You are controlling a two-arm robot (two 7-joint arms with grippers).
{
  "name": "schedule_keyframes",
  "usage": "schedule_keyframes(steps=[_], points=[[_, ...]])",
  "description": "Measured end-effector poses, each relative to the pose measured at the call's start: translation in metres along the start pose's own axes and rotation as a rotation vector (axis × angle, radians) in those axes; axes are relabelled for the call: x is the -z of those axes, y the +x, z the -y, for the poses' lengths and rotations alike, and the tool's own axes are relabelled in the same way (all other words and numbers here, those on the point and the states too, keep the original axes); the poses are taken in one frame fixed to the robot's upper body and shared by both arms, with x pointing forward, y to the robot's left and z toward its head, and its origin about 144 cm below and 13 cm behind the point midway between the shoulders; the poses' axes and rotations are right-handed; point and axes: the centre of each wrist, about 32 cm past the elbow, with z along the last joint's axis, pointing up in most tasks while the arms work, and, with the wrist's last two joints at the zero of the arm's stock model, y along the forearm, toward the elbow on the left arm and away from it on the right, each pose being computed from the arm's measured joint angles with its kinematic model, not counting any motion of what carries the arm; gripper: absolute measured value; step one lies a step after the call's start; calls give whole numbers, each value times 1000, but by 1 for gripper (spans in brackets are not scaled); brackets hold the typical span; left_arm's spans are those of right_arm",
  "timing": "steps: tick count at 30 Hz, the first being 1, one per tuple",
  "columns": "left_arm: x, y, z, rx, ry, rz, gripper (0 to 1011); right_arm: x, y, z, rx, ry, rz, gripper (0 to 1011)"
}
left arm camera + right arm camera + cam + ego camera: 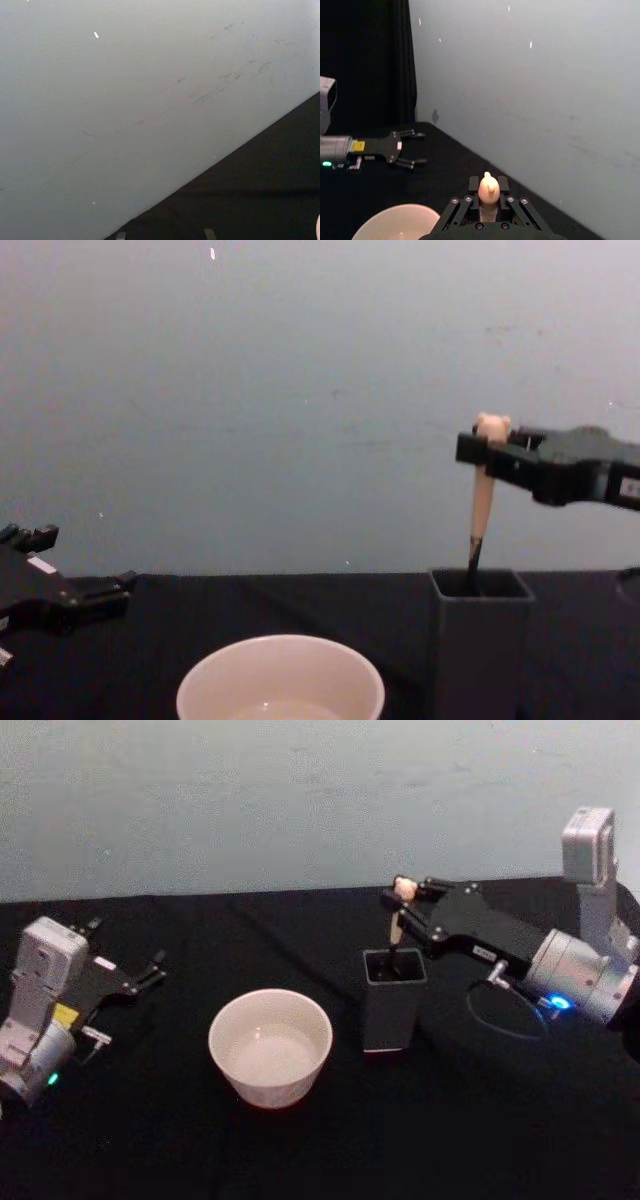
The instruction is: Pick up the stirring spoon with one hand, stir inside the cup, then place it back in its original position.
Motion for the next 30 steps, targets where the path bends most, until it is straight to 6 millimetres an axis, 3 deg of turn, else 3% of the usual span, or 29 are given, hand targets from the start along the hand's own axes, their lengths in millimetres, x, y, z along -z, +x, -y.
schedule_keyframes(steps=[16,30], points=[[0,0,0,0,0,0,1001,25,6,-9,10,-91,-123,212],[0,0,0,0,0,0,1001,35,5,-10,23,-120,-150,212]])
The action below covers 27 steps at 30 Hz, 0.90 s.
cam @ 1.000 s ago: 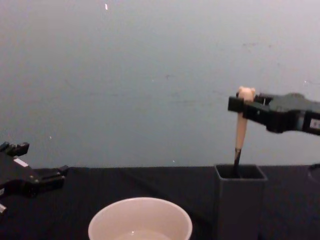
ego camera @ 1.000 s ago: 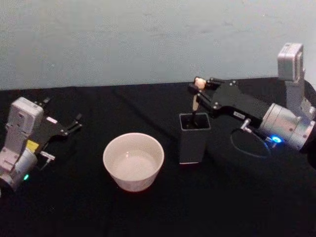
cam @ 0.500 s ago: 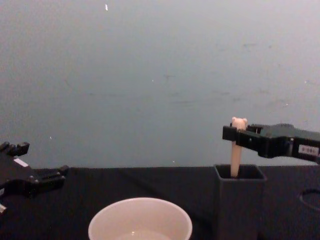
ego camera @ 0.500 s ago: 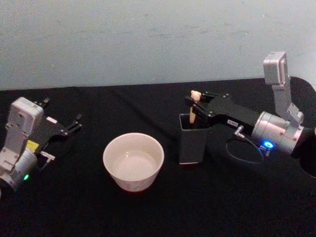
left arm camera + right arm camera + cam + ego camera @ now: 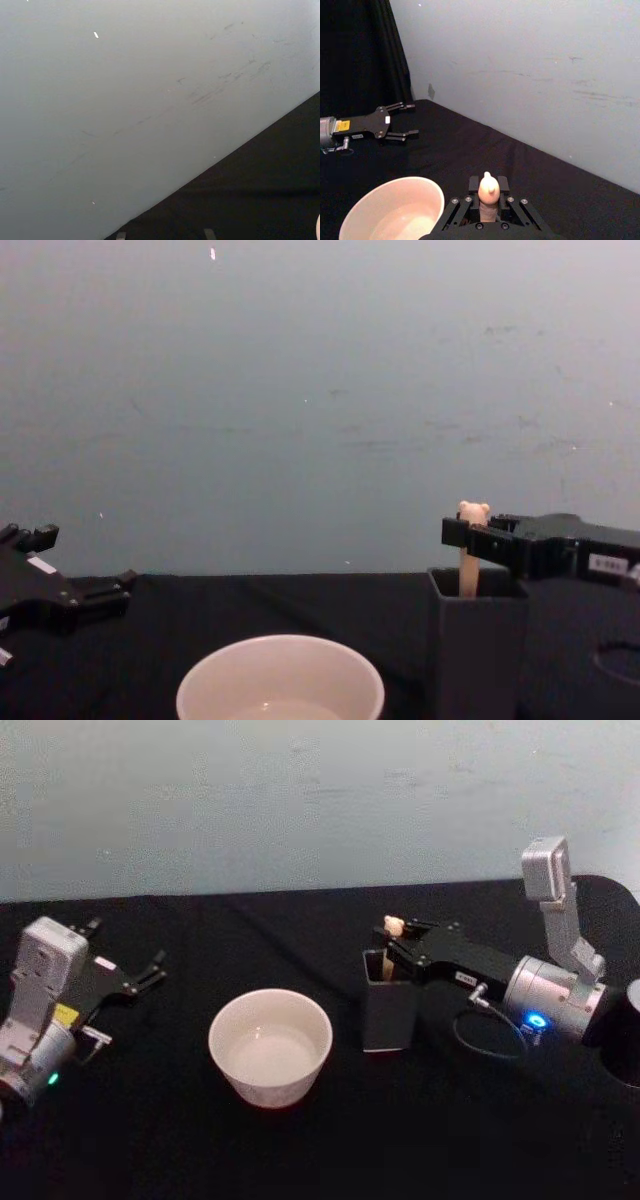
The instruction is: Pick up the stirring spoon with one hand, stir inside the cup, then place it back in its original position.
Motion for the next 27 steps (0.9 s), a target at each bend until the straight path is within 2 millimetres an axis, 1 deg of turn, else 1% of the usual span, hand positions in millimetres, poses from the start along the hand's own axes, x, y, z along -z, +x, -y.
schedule_keyframes(steps=[19,24,25,26,27], points=[[0,0,0,0,0,0,1001,2,-2,0,5,-10,0,214],[0,0,0,0,0,0,1001,2,-2,0,4,-10,1,326],[0,0,0,0,0,0,1001,2,-2,0,4,-10,1,361],[0,0,0,0,0,0,1001,2,-2,0,5,-9,1,417],[0,0,0,0,0,0,1001,2,-2,0,5,-9,1,446]])
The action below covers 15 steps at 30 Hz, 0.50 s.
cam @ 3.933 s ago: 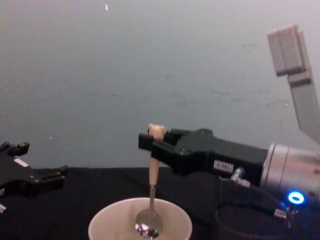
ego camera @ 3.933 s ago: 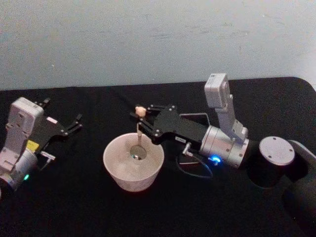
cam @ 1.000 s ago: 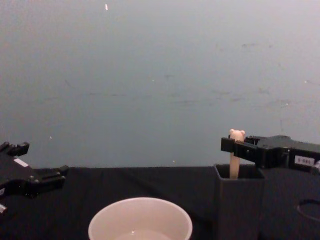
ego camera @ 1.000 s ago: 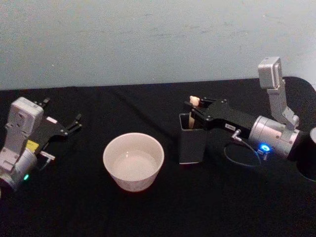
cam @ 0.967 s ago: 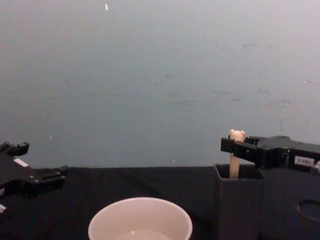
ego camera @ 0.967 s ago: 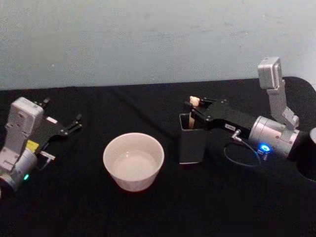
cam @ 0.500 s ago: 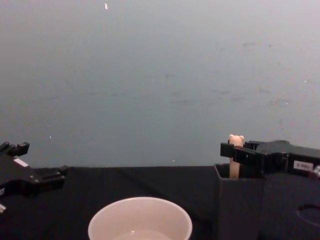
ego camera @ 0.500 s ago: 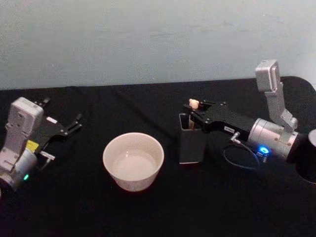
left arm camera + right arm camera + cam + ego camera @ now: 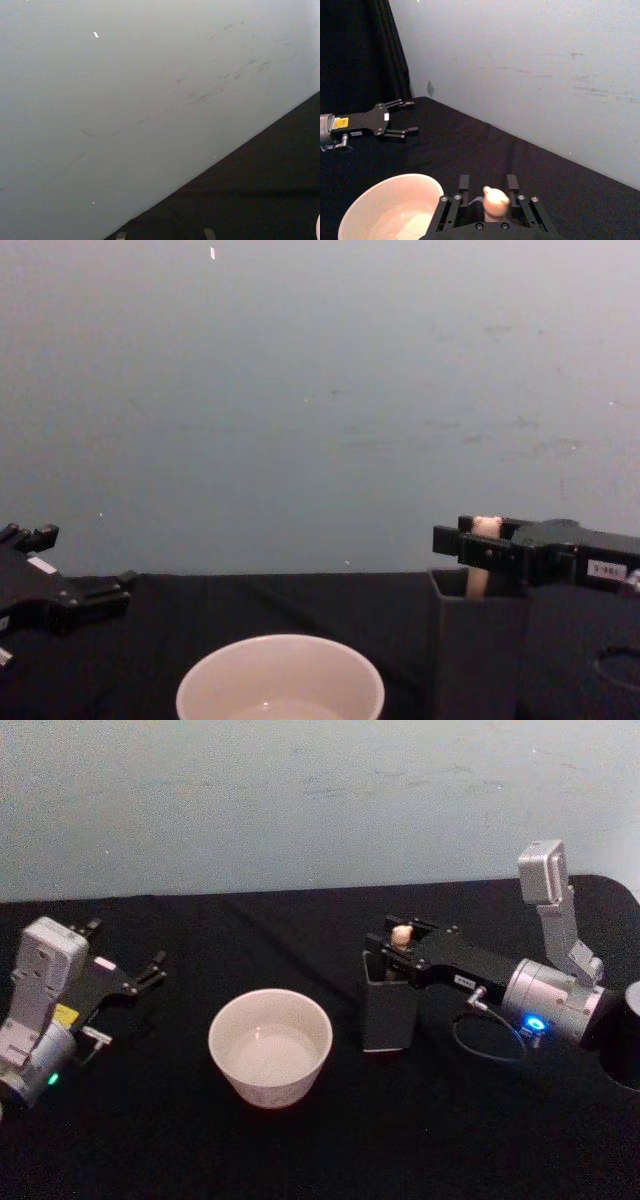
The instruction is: Pick up the stirring spoon with one hand, stir inside the cup, then place it back in its original position.
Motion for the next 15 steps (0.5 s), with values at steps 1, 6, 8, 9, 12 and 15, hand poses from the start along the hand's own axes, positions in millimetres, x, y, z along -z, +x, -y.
schedule_keyframes(steps=[1,6,8,9,12,15], points=[[0,0,0,0,0,0,1001,0,0,0,0,0,0,466],[0,0,0,0,0,0,1001,0,0,0,0,1,0,650],[0,0,0,0,0,0,1001,0,0,0,0,1,0,682],[0,0,0,0,0,0,1001,0,0,0,0,1,0,728],[0,0,0,0,0,0,1001,0,0,0,0,1,0,817],[0,0,0,0,0,0,1001,0,0,0,-1,2,0,912]])
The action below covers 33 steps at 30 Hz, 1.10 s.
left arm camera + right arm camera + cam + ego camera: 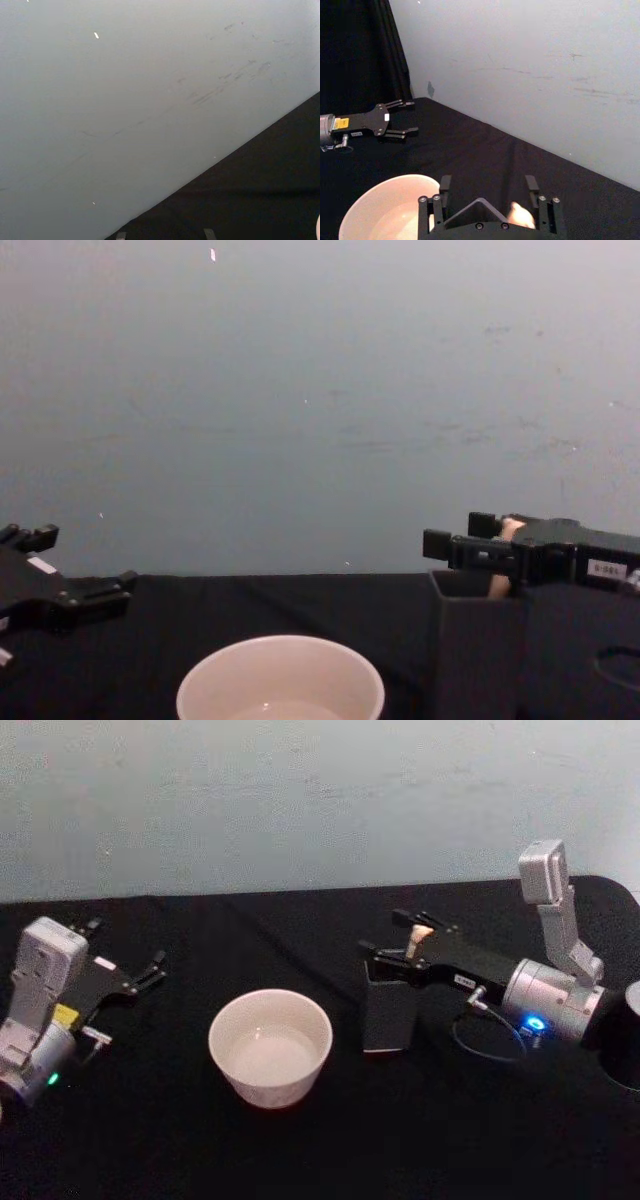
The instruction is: Pick up the stirring spoon with one hand, stir inside the cup, then place it back in its original position.
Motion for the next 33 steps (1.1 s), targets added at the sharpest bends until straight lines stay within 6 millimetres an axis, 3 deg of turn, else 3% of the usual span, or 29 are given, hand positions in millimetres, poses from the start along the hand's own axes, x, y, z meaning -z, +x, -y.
schedule_keyframes(steps=[4,14,21,28,33], points=[[0,0,0,0,0,0,1001,0,0,0,0,0,0,1000],[0,0,0,0,0,0,1001,-3,0,1,-1,18,7,1002],[0,0,0,0,0,0,1001,-20,-1,9,45,131,37,1002],[0,0,0,0,0,0,1001,-27,-2,19,272,241,85,1002],[0,0,0,0,0,0,1001,-13,-2,18,445,219,102,1002]])
